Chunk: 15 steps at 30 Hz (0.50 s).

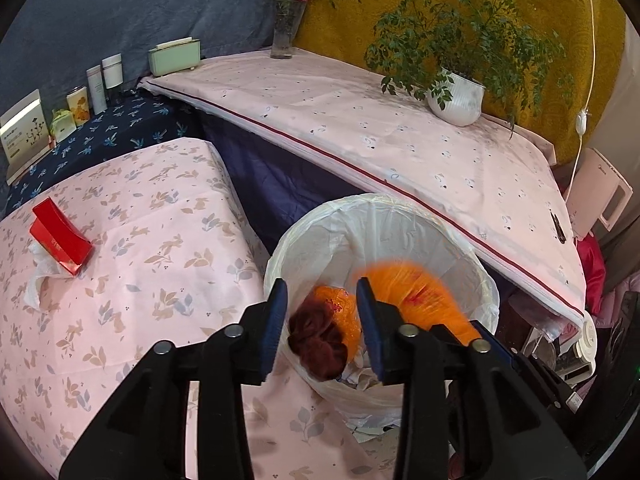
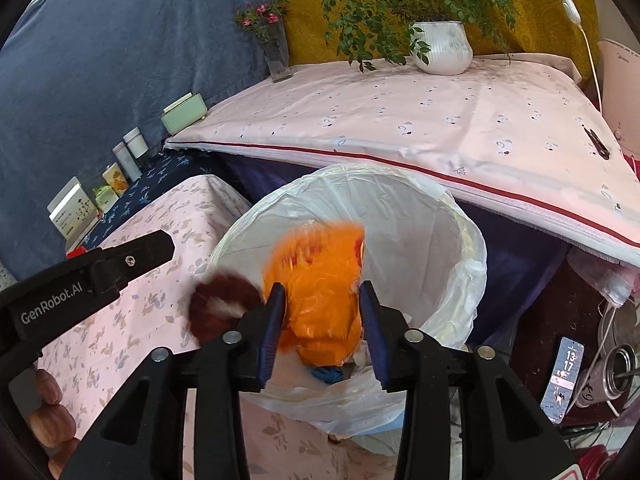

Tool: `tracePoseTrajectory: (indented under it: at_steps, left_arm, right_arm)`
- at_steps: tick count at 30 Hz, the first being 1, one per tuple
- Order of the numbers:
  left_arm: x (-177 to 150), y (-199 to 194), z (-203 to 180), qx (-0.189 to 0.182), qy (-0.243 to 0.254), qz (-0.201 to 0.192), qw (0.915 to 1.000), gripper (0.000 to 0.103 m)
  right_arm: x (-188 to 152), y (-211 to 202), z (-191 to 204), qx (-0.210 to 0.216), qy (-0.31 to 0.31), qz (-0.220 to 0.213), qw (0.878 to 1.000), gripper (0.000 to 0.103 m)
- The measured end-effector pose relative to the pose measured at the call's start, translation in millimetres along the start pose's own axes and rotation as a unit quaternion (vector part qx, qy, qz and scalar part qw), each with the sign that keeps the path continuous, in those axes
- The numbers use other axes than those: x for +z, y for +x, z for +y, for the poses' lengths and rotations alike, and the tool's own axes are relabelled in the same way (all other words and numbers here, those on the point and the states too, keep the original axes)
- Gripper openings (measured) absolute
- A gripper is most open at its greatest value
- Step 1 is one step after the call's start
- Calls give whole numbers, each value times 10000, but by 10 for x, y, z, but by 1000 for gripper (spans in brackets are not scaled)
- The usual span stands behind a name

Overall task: Collect trash
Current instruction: 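Carry the scrunchie and orange bag over the wastebasket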

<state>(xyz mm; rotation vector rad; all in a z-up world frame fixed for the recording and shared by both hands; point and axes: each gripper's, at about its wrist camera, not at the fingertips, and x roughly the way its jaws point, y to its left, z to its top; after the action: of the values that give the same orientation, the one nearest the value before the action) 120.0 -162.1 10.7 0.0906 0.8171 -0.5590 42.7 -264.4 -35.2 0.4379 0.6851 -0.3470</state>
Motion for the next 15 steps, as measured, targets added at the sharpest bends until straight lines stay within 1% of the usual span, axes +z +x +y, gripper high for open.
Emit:
tracePoseTrajectory:
  at_steps: [2,5,9,11,15]
  left_arm:
    - [5,-2,21,25,-12,4,10000,40]
    - [4,-10,63,55,-58,4,10000,42]
    - [-11,-35,119,99,-101,-10,9999,43]
    - [-18,-48,154,115,-139,-12,9998,43]
    - [-36,-75,234,150,-223,-16,9996,43]
  right_arm:
    - [-2,6,3,-11,11,-9,10000,44]
    - [-6,6,12,5,19,-18,10000,45]
    - [-9,4,55,28,-25,-14,10000,46]
    - [-13,-1,78,30,-46,-17,10000,50]
    - [-21,-18,130,34,-105,-35,9999,52]
